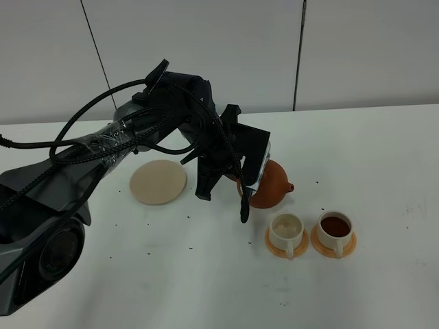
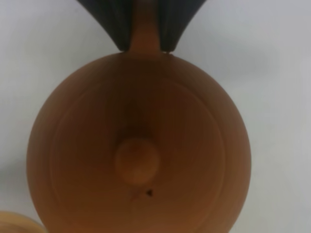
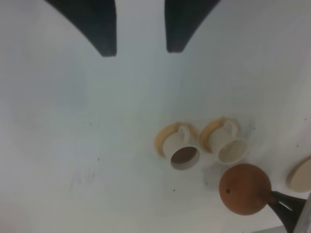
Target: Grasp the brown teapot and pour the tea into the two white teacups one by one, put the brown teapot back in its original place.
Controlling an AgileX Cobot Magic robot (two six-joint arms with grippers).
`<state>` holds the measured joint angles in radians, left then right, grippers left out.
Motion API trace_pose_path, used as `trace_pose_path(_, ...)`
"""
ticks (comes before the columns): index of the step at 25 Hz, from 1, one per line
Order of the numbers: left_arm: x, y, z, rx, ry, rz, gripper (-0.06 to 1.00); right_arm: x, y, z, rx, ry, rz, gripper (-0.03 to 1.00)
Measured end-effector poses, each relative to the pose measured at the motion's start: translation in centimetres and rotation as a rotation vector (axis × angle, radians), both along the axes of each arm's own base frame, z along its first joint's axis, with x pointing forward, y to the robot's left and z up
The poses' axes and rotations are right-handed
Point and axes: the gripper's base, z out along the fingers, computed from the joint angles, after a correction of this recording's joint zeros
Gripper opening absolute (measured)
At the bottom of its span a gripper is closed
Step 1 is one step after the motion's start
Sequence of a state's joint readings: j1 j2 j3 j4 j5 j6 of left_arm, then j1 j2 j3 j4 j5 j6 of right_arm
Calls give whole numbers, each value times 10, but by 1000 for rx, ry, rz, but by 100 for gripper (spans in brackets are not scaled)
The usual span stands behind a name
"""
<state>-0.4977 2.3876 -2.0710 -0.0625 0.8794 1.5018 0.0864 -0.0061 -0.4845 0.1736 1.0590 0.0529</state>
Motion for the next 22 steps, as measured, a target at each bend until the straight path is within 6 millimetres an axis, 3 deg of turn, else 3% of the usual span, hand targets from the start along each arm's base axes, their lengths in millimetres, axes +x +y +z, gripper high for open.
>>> trace_pose_path(13,-2,1,0,2,22,21,17,0,0,0,0,0,0,24)
trace_pose_path(22,-14,7,43,7,76,74,17,0,0,0,0,0,0,24)
